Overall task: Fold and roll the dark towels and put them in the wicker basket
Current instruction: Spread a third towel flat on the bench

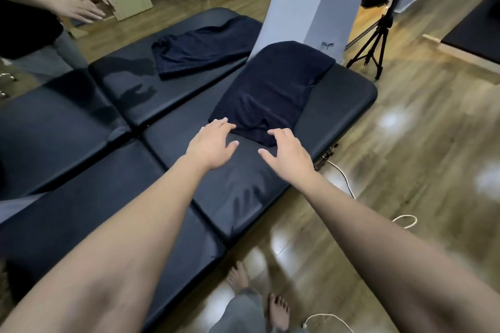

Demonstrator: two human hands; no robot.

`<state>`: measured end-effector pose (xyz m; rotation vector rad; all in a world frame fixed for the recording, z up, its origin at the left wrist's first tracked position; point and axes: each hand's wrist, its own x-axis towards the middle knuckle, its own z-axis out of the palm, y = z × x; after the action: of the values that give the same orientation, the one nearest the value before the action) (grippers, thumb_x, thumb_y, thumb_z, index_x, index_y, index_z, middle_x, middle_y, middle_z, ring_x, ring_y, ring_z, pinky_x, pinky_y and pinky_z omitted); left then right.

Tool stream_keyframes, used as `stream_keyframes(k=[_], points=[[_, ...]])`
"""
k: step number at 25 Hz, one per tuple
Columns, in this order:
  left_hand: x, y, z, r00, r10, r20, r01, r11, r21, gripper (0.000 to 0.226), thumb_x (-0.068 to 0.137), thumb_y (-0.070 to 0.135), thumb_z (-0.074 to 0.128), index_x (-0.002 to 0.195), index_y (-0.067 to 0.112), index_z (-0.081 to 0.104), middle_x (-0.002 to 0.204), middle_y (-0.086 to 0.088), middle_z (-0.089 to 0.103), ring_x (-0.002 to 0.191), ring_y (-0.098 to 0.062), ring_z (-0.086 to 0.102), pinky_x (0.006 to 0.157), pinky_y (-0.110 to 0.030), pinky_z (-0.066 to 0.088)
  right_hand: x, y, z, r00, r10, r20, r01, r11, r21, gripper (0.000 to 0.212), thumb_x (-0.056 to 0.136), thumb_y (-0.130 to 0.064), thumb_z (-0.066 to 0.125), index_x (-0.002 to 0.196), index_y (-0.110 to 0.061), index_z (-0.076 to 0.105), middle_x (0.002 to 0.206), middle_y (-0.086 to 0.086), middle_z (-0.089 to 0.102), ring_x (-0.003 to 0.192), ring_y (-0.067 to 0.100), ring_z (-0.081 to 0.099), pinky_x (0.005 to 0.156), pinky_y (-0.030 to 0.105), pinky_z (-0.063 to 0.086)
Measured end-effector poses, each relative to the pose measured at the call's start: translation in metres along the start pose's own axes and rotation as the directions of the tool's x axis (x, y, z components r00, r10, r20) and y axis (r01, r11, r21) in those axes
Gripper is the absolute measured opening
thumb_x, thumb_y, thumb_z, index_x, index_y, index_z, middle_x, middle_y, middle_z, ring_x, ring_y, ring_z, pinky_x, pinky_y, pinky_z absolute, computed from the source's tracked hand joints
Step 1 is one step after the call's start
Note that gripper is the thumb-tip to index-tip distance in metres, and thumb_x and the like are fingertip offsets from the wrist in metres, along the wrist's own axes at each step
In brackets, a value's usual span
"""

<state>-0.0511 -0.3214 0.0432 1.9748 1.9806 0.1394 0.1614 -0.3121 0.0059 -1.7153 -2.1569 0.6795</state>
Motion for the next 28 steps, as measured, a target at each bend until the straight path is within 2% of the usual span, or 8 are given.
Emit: stream_keyframes(k=[3, 6, 8, 12, 16, 20, 24, 28], points=[[0.024, -0.015, 0.010, 0.997, -0.057, 0.044, 0.059, 0.997, -0.053, 0.049, 0.103, 0.041, 0.048, 0.149, 0.024, 0.044, 0.162, 0.003, 0.032, 0.149, -0.018, 0.028, 0.119, -0.043, 0.029, 0.019, 0.006, 0.013, 0.997, 0.079, -0.014, -0.079, 0.997, 0.009, 0.051, 0.096, -0.050, 0.061, 0.137, -0.023, 0.047, 0.135, -0.001, 0.048, 0.117, 0.028, 0.053, 0.091, 0.047, 0.051], [0.055, -0.035, 0.016, 0.980, -0.182, 0.083, 0.196, 0.956, -0.218, 0.046, 0.103, 0.044, 0.048, 0.144, 0.024, 0.049, 0.152, 0.003, 0.044, 0.134, -0.020, 0.046, 0.105, -0.038, 0.043, 0.043, 0.008, 0.027, 0.987, 0.156, -0.035, -0.156, 0.988, 0.017, 0.045, 0.095, -0.048, 0.063, 0.129, -0.022, 0.050, 0.129, -0.001, 0.050, 0.112, 0.027, 0.055, 0.088, 0.044, 0.051], [0.078, -0.051, 0.021, 0.970, -0.221, 0.102, 0.240, 0.939, -0.248, 0.045, 0.103, 0.043, 0.048, 0.143, 0.023, 0.050, 0.150, 0.001, 0.046, 0.131, -0.021, 0.050, 0.101, -0.036, 0.042, 0.061, 0.009, 0.037, 0.977, 0.210, -0.049, -0.209, 0.978, 0.020, 0.043, 0.094, -0.048, 0.064, 0.125, -0.022, 0.051, 0.126, -0.001, 0.051, 0.109, 0.026, 0.056, 0.085, 0.043, 0.051], [0.122, -0.076, 0.037, 0.967, -0.217, 0.134, 0.245, 0.934, -0.258, 0.044, 0.102, 0.042, 0.051, 0.140, 0.021, 0.052, 0.148, 0.000, 0.048, 0.132, -0.022, 0.050, 0.104, -0.036, 0.041, 0.092, 0.013, 0.061, 0.947, 0.316, -0.049, -0.315, 0.949, 0.029, 0.043, 0.094, -0.049, 0.065, 0.124, -0.021, 0.051, 0.125, -0.001, 0.052, 0.107, 0.026, 0.057, 0.085, 0.044, 0.051], [0.158, -0.089, 0.056, 0.964, -0.212, 0.161, 0.250, 0.929, -0.272, 0.042, 0.101, 0.040, 0.052, 0.138, 0.019, 0.054, 0.143, 0.000, 0.052, 0.125, -0.021, 0.054, 0.097, -0.030, 0.040, 0.116, 0.021, 0.083, 0.909, 0.415, -0.045, -0.412, 0.909, 0.068, 0.041, 0.093, -0.048, 0.065, 0.121, -0.021, 0.051, 0.122, 0.000, 0.052, 0.107, 0.027, 0.057, 0.085, 0.045, 0.052], [0.199, -0.112, 0.076, 0.920, -0.357, 0.163, 0.392, 0.848, -0.357, 0.047, 0.099, 0.041, 0.056, 0.141, 0.020, 0.053, 0.141, -0.001, 0.055, 0.124, -0.025, 0.057, 0.104, -0.036, 0.045, 0.144, 0.037, 0.102, 0.857, 0.511, -0.064, -0.504, 0.857, 0.106, 0.039, 0.093, -0.048, 0.065, 0.118, -0.021, 0.052, 0.121, -0.001, 0.054, 0.106, 0.027, 0.058, 0.087, 0.047, 0.051], [0.225, -0.133, 0.095, 0.868, -0.461, 0.184, 0.495, 0.773, -0.397, 0.061, 0.098, 0.038, 0.058, 0.152, 0.016, 0.040, 0.154, -0.004, 0.042, 0.136, -0.027, 0.049, 0.111, -0.040, 0.041, 0.168, 0.056, 0.120, 0.827, 0.558, -0.073, -0.559, 0.829, 0.009, 0.047, 0.092, -0.044, 0.068, 0.127, -0.021, 0.048, 0.128, 0.002, 0.050, 0.113, 0.028, 0.053, 0.088, 0.043, 0.047], [0.244, -0.140, 0.116, 0.836, -0.521, 0.174, 0.547, 0.761, -0.349, 0.065, 0.100, 0.041, 0.055, 0.155, 0.015, 0.033, 0.156, -0.006, 0.037, 0.142, -0.030, 0.038, 0.114, -0.043, 0.035, 0.177, 0.075, 0.138, 0.797, 0.593, -0.113, -0.604, 0.790, -0.108, 0.054, 0.091, -0.039, 0.070, 0.133, -0.021, 0.042, 0.127, 0.006, 0.046, 0.110, 0.030, 0.055, 0.087, 0.044, 0.044]])
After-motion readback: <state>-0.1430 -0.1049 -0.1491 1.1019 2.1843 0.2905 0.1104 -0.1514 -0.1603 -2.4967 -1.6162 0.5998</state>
